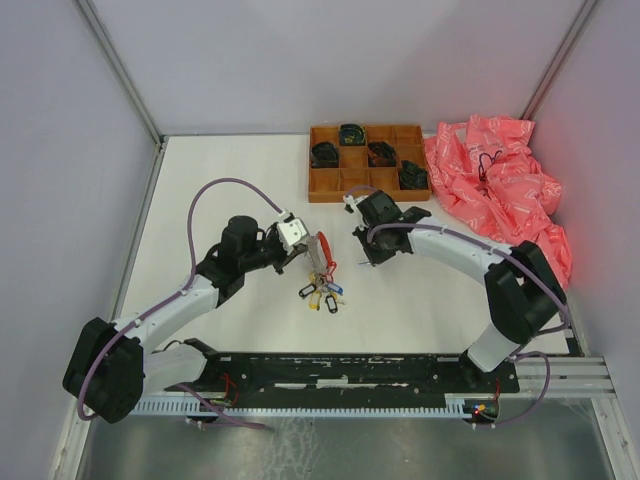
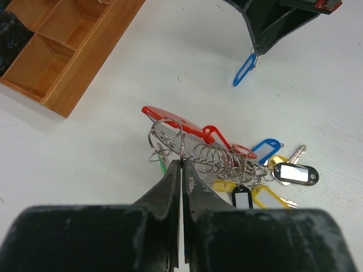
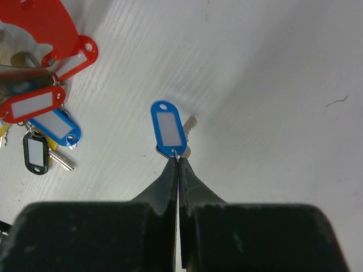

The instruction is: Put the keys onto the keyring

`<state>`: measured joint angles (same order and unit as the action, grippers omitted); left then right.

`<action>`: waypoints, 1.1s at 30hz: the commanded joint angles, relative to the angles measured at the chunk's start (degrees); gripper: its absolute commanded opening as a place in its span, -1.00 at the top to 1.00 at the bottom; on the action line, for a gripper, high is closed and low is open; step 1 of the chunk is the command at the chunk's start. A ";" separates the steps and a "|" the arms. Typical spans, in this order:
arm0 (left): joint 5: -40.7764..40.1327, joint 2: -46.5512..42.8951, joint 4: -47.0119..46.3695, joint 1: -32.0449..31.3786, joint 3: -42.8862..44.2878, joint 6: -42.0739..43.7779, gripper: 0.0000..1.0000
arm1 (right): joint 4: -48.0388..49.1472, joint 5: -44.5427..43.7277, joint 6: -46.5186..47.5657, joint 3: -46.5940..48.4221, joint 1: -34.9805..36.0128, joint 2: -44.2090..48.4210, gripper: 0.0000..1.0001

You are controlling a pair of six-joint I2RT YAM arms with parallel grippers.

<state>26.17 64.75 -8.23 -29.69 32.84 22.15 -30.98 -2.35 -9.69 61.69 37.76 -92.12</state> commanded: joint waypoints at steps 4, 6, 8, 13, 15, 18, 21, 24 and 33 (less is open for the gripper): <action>2.30 -0.83 -1.29 -0.01 2.40 1.03 0.95 | -18.50 3.92 4.70 11.86 0.05 -11.17 0.99; 2.39 -0.77 -1.18 0.05 2.49 1.05 0.95 | -19.28 4.02 5.18 14.39 0.04 -13.73 0.98; 2.43 -0.81 -1.17 0.07 2.50 1.12 0.95 | -19.21 4.10 5.45 16.56 0.04 -15.60 0.97; 2.48 -0.59 -1.02 0.12 2.64 1.20 0.95 | -18.82 4.01 6.08 20.61 0.08 -19.74 0.92; 2.48 -0.55 -0.91 0.08 2.60 1.23 0.95 | -18.41 4.10 6.17 21.33 0.07 -20.84 0.89; 2.37 -0.59 -0.91 0.10 2.62 1.23 0.95 | -16.88 4.40 6.24 20.85 0.06 -20.86 0.81; 2.48 -0.51 -0.91 0.03 2.68 1.27 0.95 | -14.37 5.04 6.14 18.57 0.06 -19.13 0.74; 2.43 -0.50 -0.83 0.03 2.67 1.18 0.95 | -11.48 5.07 5.46 15.17 -0.03 -16.07 0.61; 2.57 -0.63 -0.80 0.03 2.64 1.14 0.95 | 2.47 5.38 1.38 1.98 -0.85 -3.13 0.31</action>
<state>27.20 64.75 -7.70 -29.69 33.04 22.17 -37.65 2.61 -6.02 67.88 37.47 -102.06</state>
